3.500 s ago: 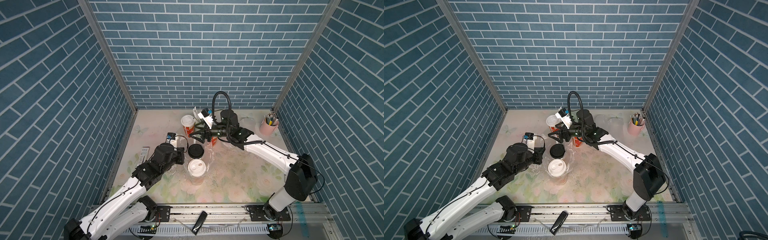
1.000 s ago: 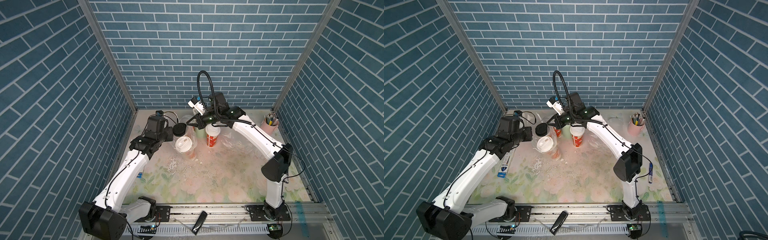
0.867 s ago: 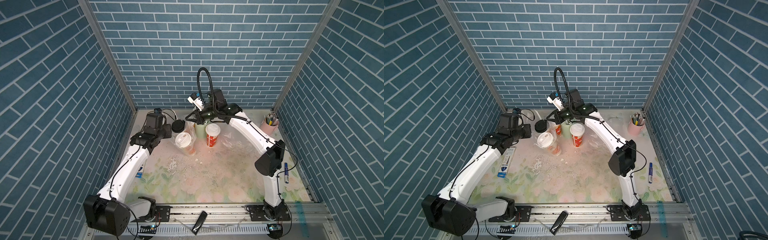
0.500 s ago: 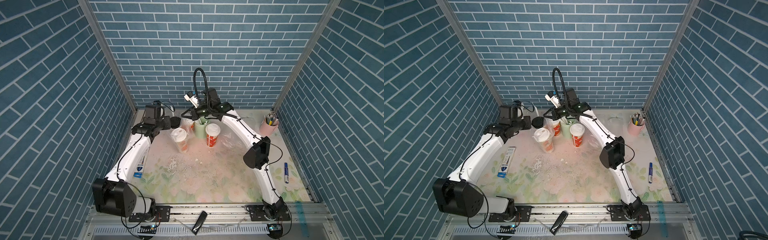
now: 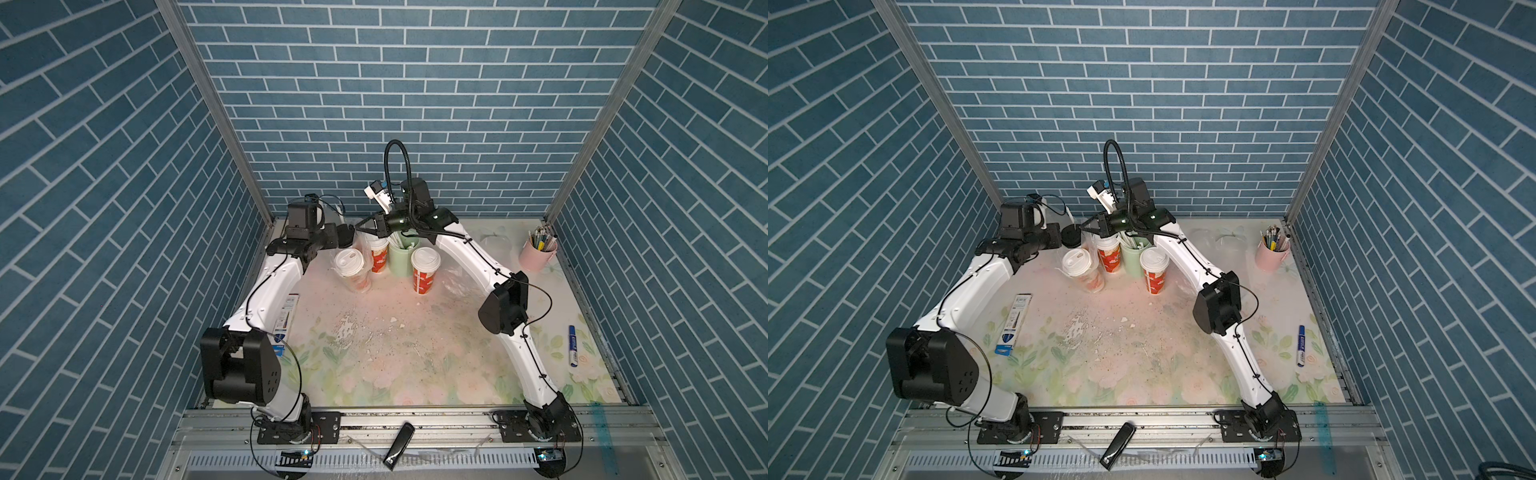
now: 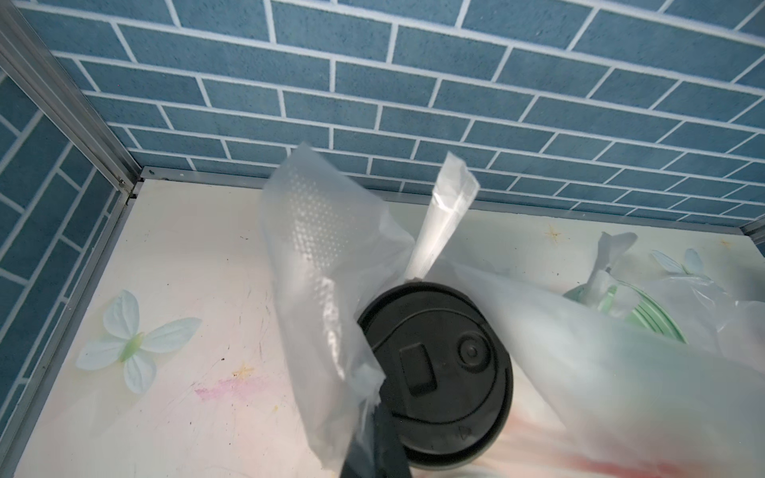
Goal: Pack milk tea into plastic carrier bags
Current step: Place the plastic carrier bag at the center of the board.
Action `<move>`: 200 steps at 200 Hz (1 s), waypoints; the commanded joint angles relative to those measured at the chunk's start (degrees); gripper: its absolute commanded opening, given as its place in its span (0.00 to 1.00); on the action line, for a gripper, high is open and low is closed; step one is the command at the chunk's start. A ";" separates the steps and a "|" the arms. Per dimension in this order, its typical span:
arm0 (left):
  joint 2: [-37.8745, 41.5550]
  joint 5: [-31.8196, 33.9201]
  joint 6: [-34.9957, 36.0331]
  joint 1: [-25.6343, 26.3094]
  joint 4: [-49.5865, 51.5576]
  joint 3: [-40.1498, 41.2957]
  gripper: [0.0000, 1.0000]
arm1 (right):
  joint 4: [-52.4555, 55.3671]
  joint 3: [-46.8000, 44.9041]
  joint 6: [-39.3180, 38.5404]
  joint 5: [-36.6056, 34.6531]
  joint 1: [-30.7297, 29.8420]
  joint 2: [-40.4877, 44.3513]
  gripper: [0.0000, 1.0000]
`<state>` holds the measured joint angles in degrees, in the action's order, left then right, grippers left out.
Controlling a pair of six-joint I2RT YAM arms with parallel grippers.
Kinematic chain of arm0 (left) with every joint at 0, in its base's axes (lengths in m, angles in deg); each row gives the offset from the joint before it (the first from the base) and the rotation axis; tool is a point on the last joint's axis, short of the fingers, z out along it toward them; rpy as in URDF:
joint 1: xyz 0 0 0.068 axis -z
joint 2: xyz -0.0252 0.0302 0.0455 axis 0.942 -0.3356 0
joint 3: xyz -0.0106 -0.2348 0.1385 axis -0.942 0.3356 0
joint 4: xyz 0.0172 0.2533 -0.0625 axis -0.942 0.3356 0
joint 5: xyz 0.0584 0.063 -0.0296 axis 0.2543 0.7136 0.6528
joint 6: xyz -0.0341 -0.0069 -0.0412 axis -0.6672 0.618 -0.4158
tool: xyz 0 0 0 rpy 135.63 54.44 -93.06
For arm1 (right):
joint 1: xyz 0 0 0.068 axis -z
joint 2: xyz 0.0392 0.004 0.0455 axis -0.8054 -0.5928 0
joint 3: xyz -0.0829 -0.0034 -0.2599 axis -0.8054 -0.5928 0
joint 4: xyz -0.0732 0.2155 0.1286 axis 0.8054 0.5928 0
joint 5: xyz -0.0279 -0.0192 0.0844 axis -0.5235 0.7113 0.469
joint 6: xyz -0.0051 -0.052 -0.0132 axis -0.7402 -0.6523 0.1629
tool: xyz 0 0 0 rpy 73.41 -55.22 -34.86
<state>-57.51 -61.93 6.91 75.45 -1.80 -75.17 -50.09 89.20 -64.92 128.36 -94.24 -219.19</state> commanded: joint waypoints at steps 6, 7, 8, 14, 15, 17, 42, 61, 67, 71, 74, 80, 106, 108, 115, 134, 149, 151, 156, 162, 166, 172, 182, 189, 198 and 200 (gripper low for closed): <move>-2.02 -1.38 0.89 -1.52 -4.12 -3.62 0.00 | -4.61 2.29 2.55 1.35 0.02 -2.29 0.00; -2.14 -1.42 0.90 -1.53 -4.26 -3.64 0.00 | -4.67 2.29 2.53 1.32 0.00 -2.37 0.00; -2.25 -1.49 0.90 -1.58 -4.37 -3.69 0.00 | -4.66 2.29 2.52 1.25 -0.04 -2.40 0.00; -2.78 -1.79 0.90 -1.71 -4.98 -4.03 0.00 | -4.95 2.30 2.49 0.99 -0.04 -2.61 0.00; -2.87 -1.79 0.90 -1.71 -5.08 -4.02 0.00 | -4.94 2.34 2.50 0.91 -0.02 -2.66 0.00; -3.07 -1.88 0.88 -1.78 -5.27 -4.14 0.00 | -5.01 2.31 2.51 0.82 -0.01 -2.69 0.00; -5.58 -2.69 0.99 -2.07 -6.23 -6.00 0.00 | -5.76 2.31 2.33 -1.03 0.17 -3.39 0.00; -7.11 -2.94 1.08 -2.28 -6.54 -7.03 0.00 | -7.07 2.46 2.75 -2.37 0.44 -3.93 0.00; -7.47 -2.95 1.08 -2.38 -6.79 -7.15 0.00 | -7.46 2.65 2.93 -2.78 0.58 -4.14 0.00; -7.70 -3.02 0.99 -2.46 -7.00 -7.17 0.00 | -7.75 2.70 3.07 -2.97 0.60 -4.24 0.00; -7.84 -3.00 0.92 -2.50 -7.14 -7.17 0.00 | -7.81 2.84 3.12 -3.16 0.65 -4.32 0.00; -8.21 -3.03 0.90 -2.51 -7.34 -7.17 0.00 | -8.16 3.03 3.27 -3.48 0.68 -4.58 0.00; -9.56 -2.98 0.80 -2.91 -7.95 -7.52 0.00 | -9.93 4.04 4.17 -4.47 0.79 -5.70 0.00; -9.58 -2.96 0.76 -2.94 -7.98 -7.52 0.00 | -10.02 4.09 4.22 -4.49 0.79 -5.74 0.00; -9.84 -2.89 0.72 -2.99 -8.15 -7.52 0.00 | -10.49 4.27 4.43 -4.72 0.88 -5.98 0.00; -10.28 -2.53 0.63 -3.30 -8.39 -7.70 0.00 | -11.64 4.47 4.73 -5.54 0.96 -6.48 0.00; -10.51 -2.43 0.64 -3.48 -8.52 -7.68 0.00 | -12.41 4.41 5.21 -6.04 0.98 -6.81 0.00; -10.52 -2.46 0.64 -3.48 -8.52 -7.69 0.00 | -12.44 4.45 5.27 -6.15 1.08 -6.85 0.00; -10.64 -2.43 0.62 -3.48 -8.52 -7.70 0.00 | -12.57 4.48 5.44 -6.17 1.17 -6.95 0.00; -10.78 -2.43 0.63 -3.52 -8.52 -7.70 0.00 | -12.77 4.43 5.64 -6.24 1.22 -7.10 0.00; -10.85 -2.36 0.64 -3.56 -8.60 -7.70 0.00 | -12.89 4.41 5.79 -6.32 1.22 -7.18 0.00; -10.95 -2.14 0.63 -3.57 -8.69 -7.70 0.00 | -12.98 4.43 5.96 -6.45 1.31 -7.36 0.00; -11.08 -1.70 0.64 -3.64 -8.94 -7.70 0.00 | -13.15 4.41 6.27 -7.01 1.52 -7.66 0.00; -11.22 -1.30 0.56 -3.65 -9.14 -7.70 0.00 | -13.31 4.49 6.40 -7.46 1.57 -7.85 0.00; -11.36 -1.00 0.44 -3.82 -9.39 -7.85 0.00 | -13.81 4.45 6.68 -7.80 1.67 -7.99 0.00; -11.39 -0.91 0.41 -3.83 -9.46 -7.91 0.00 | -13.95 4.42 6.76 -7.91 1.73 -7.98 0.00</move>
<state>-67.80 -64.09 7.09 72.28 -9.65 -81.10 -61.28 91.87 -60.31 122.00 -93.11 -226.01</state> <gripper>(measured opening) 0.043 0.047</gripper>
